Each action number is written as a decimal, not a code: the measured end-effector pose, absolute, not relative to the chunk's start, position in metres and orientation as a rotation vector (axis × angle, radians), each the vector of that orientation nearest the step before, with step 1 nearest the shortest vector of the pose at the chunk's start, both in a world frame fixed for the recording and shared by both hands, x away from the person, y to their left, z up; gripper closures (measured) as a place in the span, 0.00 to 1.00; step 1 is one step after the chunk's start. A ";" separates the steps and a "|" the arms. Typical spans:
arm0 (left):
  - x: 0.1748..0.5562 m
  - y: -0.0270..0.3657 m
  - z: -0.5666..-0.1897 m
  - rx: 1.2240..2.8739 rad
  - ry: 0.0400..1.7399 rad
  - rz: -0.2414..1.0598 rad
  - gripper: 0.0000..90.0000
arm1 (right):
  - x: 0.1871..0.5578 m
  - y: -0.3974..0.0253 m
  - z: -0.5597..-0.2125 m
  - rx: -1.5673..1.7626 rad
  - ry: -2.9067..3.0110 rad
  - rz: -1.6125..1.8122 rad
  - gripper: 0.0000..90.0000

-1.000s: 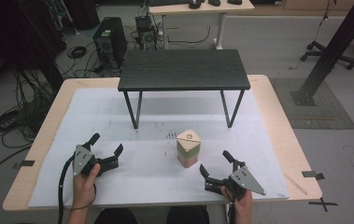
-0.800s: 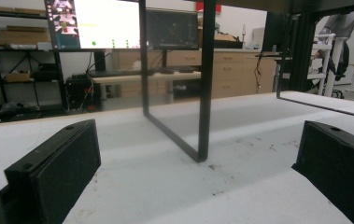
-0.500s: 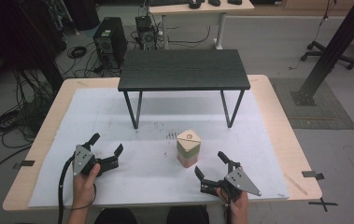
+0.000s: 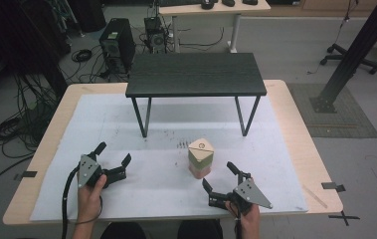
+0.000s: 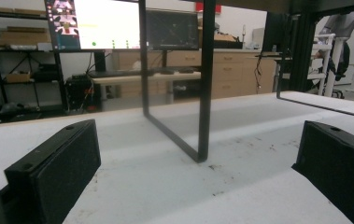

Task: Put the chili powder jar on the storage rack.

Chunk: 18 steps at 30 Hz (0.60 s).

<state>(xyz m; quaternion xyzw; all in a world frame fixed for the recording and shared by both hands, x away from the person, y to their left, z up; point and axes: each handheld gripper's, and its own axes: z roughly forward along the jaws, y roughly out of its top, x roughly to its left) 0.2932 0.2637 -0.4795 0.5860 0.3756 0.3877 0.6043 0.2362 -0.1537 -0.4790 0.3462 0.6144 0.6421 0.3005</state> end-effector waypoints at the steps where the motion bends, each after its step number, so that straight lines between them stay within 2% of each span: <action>1: 0.293 0.264 -0.480 1.356 0.869 0.897 0.00 | 0.237 -0.152 -0.479 0.919 1.632 1.707 0.03; 18: 0.293 0.264 -0.480 1.357 0.865 0.897 0.00 | 0.242 -0.140 -0.478 0.919 1.657 1.679 0.02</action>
